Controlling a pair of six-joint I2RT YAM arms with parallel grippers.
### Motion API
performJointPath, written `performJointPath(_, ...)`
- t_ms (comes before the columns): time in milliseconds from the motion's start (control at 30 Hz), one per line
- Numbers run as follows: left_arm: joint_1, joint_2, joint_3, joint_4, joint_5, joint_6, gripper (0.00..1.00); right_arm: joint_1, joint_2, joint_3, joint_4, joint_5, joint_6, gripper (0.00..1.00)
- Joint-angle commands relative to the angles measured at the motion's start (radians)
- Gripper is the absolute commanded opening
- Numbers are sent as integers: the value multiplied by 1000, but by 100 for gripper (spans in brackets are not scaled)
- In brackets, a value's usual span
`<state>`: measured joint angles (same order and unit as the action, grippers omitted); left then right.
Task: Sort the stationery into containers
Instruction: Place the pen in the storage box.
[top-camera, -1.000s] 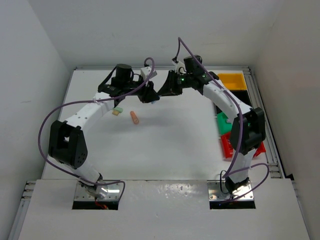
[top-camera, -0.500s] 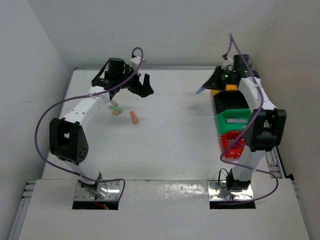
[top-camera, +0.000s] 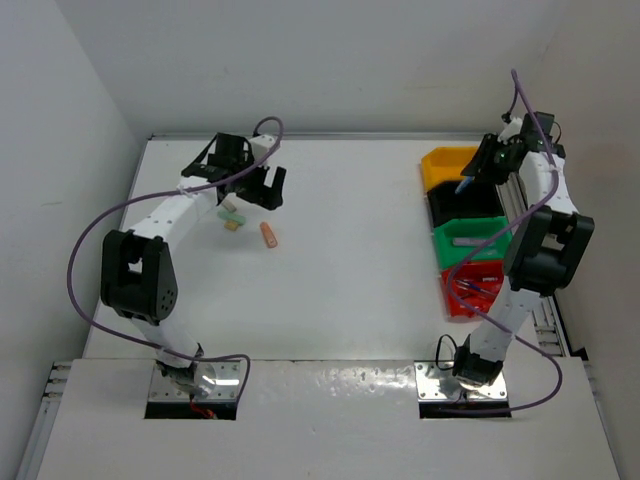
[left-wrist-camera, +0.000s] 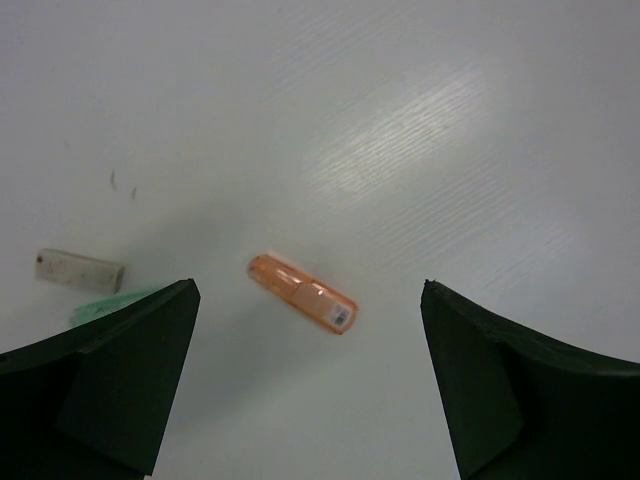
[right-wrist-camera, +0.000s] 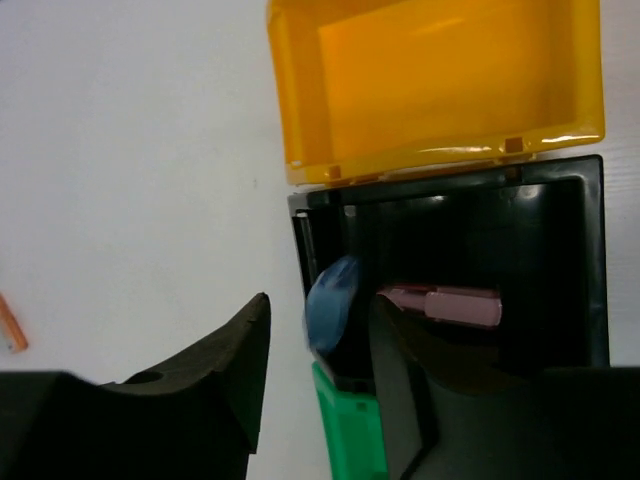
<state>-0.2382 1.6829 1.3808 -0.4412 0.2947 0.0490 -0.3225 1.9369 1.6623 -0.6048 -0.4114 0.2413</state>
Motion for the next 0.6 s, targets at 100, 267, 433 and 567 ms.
performJointPath(100,57,29,6,-103,-189,-18,98,-1,22,14,-9,54,-50,56)
performJointPath(267,50,14,-84,-107,-244,-170,95,0,-18,-9,-4,51,-21,59)
performJointPath(433,28,64,-124,-73,-252,-281,92,26,-79,-47,0,14,9,59)
performJointPath(567,2,158,-71,-70,-290,-325,85,62,-116,-76,3,-1,19,59)
